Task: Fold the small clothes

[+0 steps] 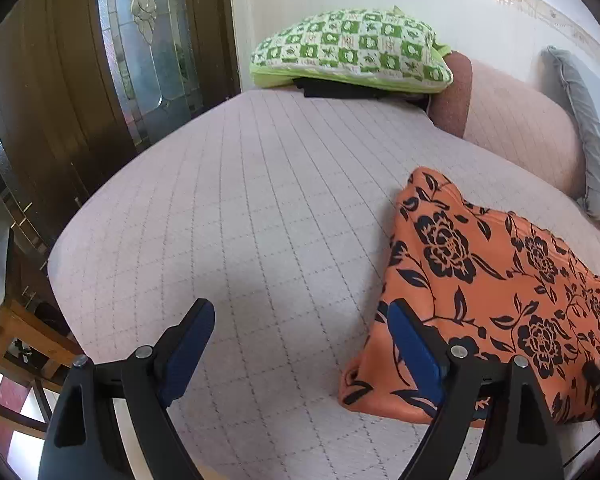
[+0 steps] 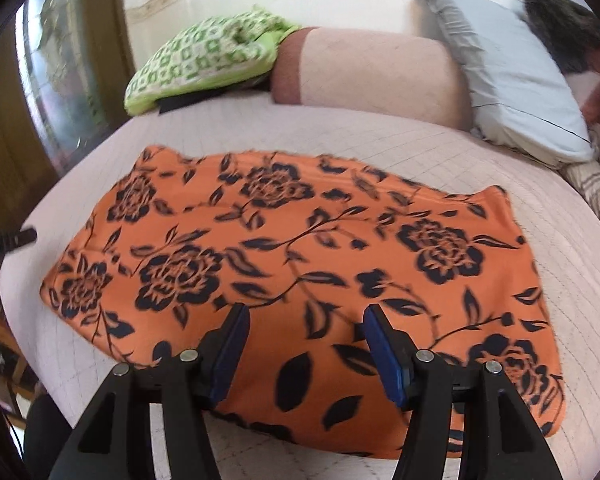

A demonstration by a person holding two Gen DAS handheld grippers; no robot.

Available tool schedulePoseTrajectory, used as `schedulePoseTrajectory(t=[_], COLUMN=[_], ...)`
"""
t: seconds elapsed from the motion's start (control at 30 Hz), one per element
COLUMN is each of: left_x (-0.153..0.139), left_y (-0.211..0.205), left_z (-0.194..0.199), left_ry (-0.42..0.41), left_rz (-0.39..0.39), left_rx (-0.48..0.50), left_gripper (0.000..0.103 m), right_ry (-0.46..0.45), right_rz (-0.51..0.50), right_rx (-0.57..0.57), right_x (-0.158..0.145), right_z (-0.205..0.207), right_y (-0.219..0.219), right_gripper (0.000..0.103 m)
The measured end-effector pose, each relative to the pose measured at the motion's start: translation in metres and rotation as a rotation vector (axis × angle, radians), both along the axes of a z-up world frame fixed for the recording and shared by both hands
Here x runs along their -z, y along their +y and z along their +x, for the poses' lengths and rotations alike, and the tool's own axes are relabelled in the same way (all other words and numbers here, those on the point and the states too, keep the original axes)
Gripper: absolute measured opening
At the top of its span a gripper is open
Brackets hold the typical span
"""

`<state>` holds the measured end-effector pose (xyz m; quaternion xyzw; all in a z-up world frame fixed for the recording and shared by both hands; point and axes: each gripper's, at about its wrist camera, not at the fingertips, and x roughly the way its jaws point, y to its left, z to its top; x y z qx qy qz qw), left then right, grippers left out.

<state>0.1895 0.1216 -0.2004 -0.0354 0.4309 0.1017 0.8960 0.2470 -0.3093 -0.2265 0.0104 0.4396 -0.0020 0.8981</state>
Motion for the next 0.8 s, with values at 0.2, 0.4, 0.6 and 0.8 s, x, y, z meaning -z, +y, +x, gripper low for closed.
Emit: schedulePoseTrajectory(t=[0.2, 0.4, 0.6, 0.8], left_x=[-0.007, -0.012, -0.013, -0.012], left_y=[0.005, 0.009, 0.011, 0.017], left_z=[-0.004, -0.006, -0.006, -0.005], left_ry=[-0.025, -0.042, -0.047, -0.048], left_rz=[0.012, 0.018, 0.018, 0.007], left_rx=[-0.011, -0.016, -0.018, -0.025], left_gripper=[0.089, 0.089, 0.089, 0.089], right_ry=[0.077, 0.083, 0.087, 0.092], right_rz=[-0.025, -0.024, -0.029, -0.042], right_rx=[0.001, 0.003, 0.004, 0.006], right_x=[0.016, 0.016, 0.016, 0.016], right_z=[0.007, 0.006, 0.006, 0.008], right_y=[0.007, 0.006, 0.006, 0.009], right_gripper=[0.063, 0.062, 0.062, 0.063])
